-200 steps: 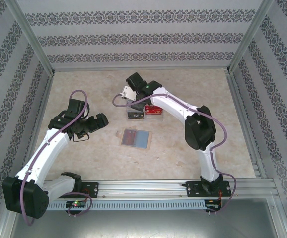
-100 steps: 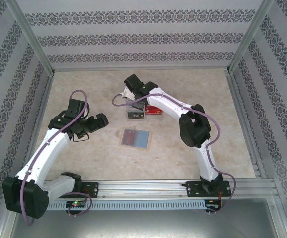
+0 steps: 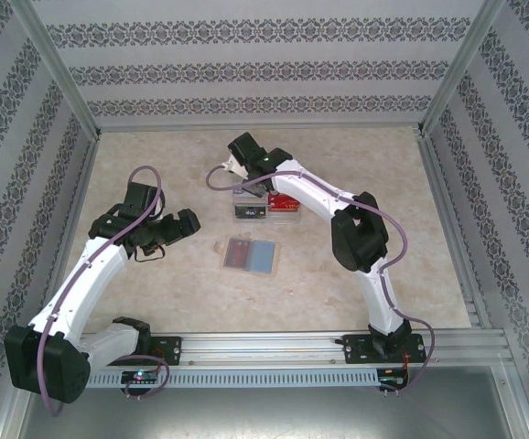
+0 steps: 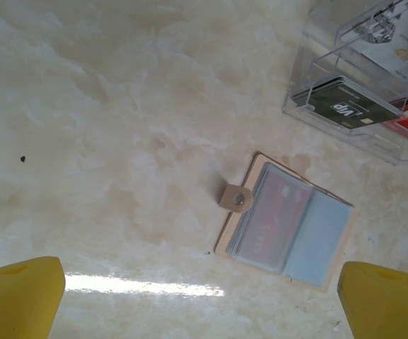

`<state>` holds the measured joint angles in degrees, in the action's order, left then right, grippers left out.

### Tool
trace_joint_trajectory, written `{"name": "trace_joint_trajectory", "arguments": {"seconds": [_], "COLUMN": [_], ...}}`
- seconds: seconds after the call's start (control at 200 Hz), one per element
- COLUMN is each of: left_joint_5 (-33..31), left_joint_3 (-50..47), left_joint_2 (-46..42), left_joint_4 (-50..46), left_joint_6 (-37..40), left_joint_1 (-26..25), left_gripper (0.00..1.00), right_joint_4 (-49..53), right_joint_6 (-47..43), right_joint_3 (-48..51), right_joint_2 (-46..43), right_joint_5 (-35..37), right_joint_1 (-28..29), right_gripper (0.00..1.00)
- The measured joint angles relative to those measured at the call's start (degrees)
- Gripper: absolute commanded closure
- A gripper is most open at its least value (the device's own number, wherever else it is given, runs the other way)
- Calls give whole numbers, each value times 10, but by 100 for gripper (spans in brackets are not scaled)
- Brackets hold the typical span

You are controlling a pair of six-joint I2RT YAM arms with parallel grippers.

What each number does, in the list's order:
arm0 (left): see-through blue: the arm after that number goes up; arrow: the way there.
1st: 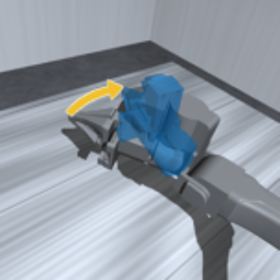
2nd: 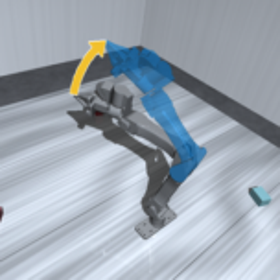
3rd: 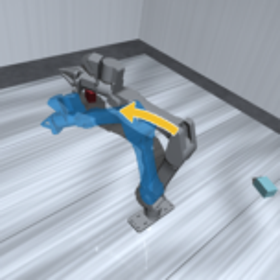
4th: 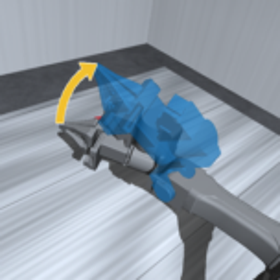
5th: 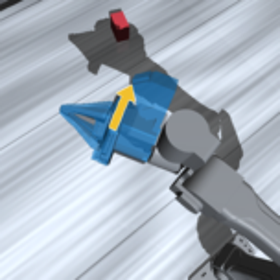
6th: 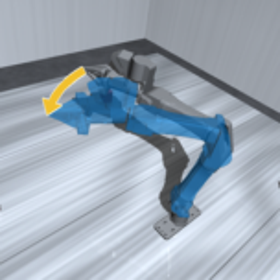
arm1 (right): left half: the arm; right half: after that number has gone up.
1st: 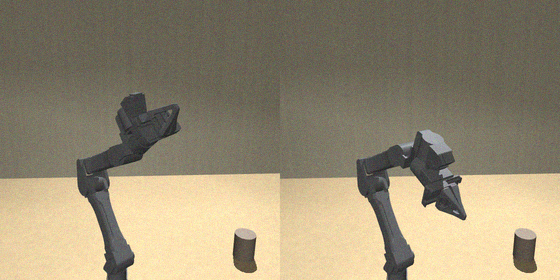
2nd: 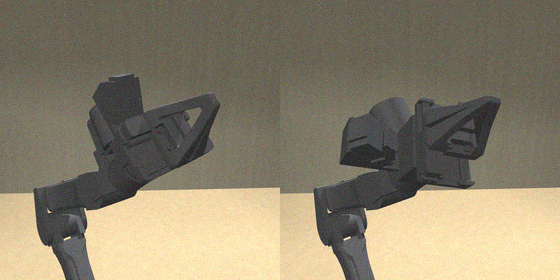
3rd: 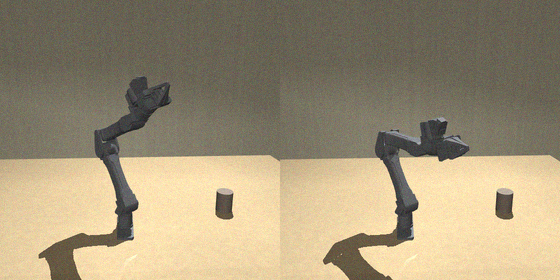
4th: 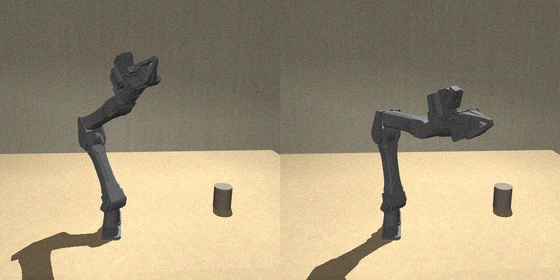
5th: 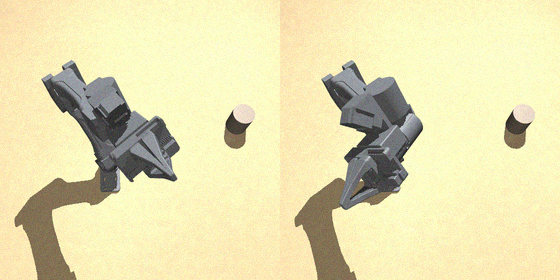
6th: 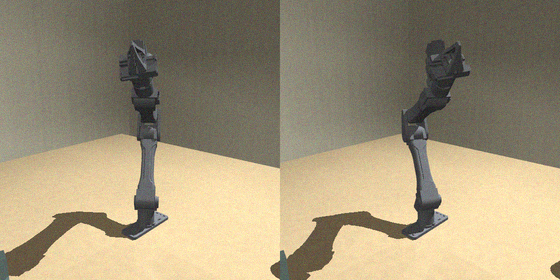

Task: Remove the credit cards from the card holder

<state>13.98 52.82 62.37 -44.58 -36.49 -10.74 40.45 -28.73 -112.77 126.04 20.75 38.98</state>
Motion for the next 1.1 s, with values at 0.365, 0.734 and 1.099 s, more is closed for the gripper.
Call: {"name": "trace_joint_trajectory", "arguments": {"seconds": [0.365, 0.734, 1.099], "left_joint_5": [43, 103, 128], "left_joint_3": [-3, -3, 36], "left_joint_2": [24, 118, 225], "left_joint_4": [24, 92, 117], "left_joint_6": [3, -2, 5], "left_joint_1": [0, -20, -97], "left_gripper": [0, 23, 27], "right_joint_4": [-35, -47, -109], "right_joint_6": [114, 331, 591], "right_joint_3": [114, 303, 523], "right_joint_2": [-124, -311, -345], "right_joint_5": [-2, -54, -192], "right_joint_1": [-16, 8, 36], "right_gripper": [39, 56, 72]}}
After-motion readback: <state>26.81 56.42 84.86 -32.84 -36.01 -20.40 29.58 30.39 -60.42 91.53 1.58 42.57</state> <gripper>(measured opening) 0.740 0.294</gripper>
